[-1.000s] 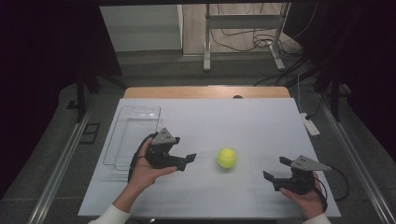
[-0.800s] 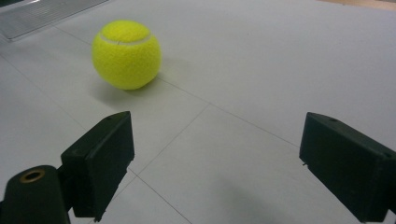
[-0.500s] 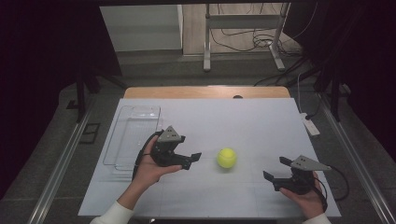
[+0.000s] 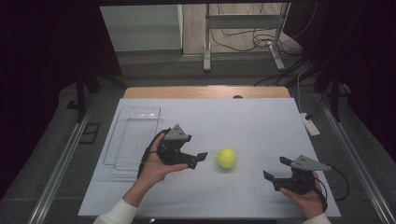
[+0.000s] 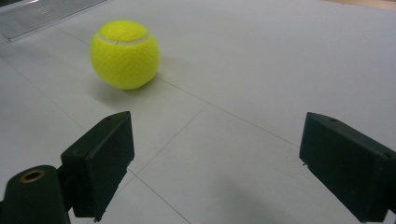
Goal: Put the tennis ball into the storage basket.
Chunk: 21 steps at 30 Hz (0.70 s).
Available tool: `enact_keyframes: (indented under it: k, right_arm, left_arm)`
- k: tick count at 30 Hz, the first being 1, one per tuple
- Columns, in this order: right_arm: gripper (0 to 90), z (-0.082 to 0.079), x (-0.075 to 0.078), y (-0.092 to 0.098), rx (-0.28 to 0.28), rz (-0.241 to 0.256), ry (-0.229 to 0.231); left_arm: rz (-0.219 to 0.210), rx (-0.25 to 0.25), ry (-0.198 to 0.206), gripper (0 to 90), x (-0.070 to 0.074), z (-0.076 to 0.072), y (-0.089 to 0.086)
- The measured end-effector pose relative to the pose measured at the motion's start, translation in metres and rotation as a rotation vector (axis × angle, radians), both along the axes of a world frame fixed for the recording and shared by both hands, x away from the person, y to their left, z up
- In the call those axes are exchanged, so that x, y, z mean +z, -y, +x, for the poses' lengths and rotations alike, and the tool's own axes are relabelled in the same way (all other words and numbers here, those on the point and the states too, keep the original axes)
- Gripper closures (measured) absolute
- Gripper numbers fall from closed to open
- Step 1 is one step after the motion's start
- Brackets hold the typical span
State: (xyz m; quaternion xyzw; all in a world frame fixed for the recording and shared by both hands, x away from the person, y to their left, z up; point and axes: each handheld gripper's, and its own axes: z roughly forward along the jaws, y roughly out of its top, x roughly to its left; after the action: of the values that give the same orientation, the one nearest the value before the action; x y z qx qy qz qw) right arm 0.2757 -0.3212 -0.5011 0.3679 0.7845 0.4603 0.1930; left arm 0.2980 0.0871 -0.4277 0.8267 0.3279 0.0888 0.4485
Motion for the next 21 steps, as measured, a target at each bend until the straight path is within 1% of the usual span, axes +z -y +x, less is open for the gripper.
enact_keyframes:
  k: [12, 21]
  right_arm:
    - [10.7, 0.000, 0.000, 0.000, 0.002, 0.006, 0.003]
    - [10.7, 0.000, 0.000, 0.000, 0.002, 0.000, 0.002]
  left_arm:
    - [0.007, -0.027, -0.012, 13.2, -0.001, 0.005, 0.012]
    - [0.015, -0.051, -0.010, 13.1, -0.001, 0.008, 0.022]
